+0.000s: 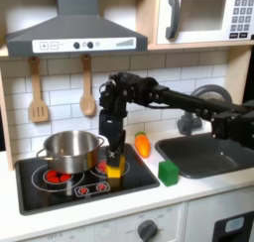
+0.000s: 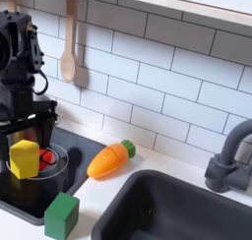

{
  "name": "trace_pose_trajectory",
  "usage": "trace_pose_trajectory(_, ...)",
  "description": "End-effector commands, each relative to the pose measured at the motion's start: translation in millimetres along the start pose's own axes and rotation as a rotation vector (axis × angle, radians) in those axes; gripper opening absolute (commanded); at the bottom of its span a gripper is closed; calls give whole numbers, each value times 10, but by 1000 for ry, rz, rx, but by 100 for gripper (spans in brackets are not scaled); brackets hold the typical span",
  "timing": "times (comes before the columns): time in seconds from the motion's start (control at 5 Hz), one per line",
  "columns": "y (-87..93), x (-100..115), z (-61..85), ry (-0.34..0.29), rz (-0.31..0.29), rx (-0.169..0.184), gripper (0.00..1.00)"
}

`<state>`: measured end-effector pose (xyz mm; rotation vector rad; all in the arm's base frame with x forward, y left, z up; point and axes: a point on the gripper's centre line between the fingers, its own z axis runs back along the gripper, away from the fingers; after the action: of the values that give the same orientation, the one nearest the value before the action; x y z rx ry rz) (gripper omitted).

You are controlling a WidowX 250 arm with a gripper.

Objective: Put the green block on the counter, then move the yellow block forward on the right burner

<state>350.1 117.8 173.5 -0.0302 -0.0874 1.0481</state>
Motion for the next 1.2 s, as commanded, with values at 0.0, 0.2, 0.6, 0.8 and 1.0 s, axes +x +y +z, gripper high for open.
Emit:
trace_pose_trajectory(0.0,-36,-45,-38,0,0,0,100)
trace_pose_trajectory(0.2,-36,-41,-91,6,8,4,100)
trace_pose_trajectory(0.6,-27,-19,-116,-1,19,8,100)
trace_pose_trajectory(0.8,-64,-34,-175,5,9,21,100)
trace_pose_trajectory(1.0,-57,-27,-248,13,10,38,100)
